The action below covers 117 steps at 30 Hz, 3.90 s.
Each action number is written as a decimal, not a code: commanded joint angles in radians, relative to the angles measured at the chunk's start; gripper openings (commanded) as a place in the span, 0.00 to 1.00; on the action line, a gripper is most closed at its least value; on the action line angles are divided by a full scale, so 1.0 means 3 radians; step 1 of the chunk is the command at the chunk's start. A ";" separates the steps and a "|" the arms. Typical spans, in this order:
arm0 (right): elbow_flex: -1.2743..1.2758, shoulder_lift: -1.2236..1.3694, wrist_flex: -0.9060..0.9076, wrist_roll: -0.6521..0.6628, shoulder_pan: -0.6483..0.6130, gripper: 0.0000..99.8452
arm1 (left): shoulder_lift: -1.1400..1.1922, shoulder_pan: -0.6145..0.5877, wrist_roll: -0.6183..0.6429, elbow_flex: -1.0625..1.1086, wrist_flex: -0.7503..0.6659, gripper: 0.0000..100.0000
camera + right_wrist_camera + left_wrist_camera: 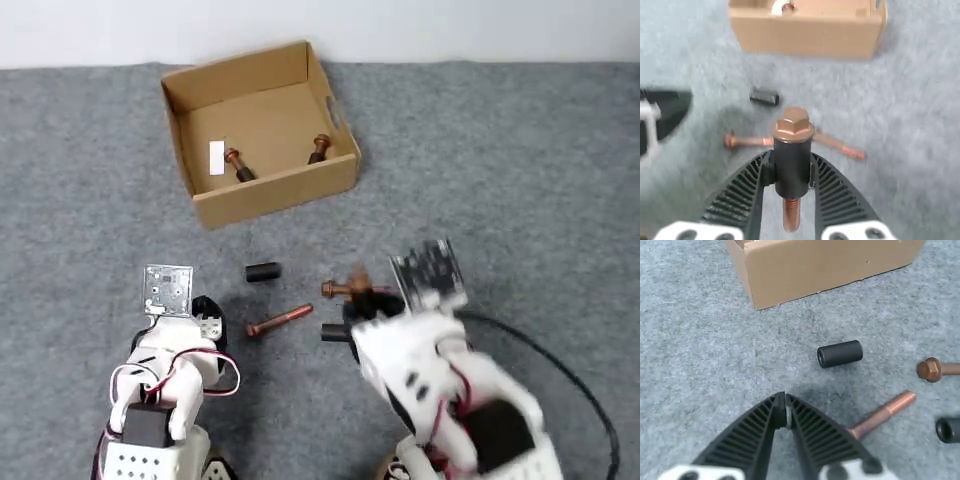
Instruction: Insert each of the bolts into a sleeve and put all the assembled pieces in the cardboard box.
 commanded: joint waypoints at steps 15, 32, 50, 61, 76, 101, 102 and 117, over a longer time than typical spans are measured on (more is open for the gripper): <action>-0.4838 0.4943 -0.0499 0.0404 0.0350 0.01 | -0.0005 -0.0020 -0.0015 -0.0023 0.0036 0.00; -0.7488 0.7731 -0.0586 0.0895 0.0294 0.01 | -0.0005 -0.0020 -0.0015 -0.0023 0.0036 0.00; -0.7948 0.8641 0.0018 0.0997 0.0182 0.14 | -0.0005 -0.0020 -0.0015 -0.0023 0.0015 0.00; -0.7948 0.7690 0.0928 0.0972 0.0141 0.14 | -0.0005 -0.0020 -0.0015 -0.0023 0.0015 0.00; -0.7012 0.6033 0.1731 0.0987 -0.0038 0.14 | -0.0005 -0.0020 -0.0015 -0.0023 0.0020 0.00; -0.2337 0.3936 0.1542 0.1903 -0.0315 0.19 | -0.0005 -0.0020 -0.0015 -0.0023 0.0026 0.00; -0.2245 0.3971 0.1465 0.1938 -0.0315 0.21 | -0.0005 -0.0020 -0.0015 -0.0023 0.0026 0.00; -0.2005 0.5086 0.0401 0.2107 -0.0315 0.23 | -0.0005 -0.0020 -0.0015 -0.0023 0.0020 0.00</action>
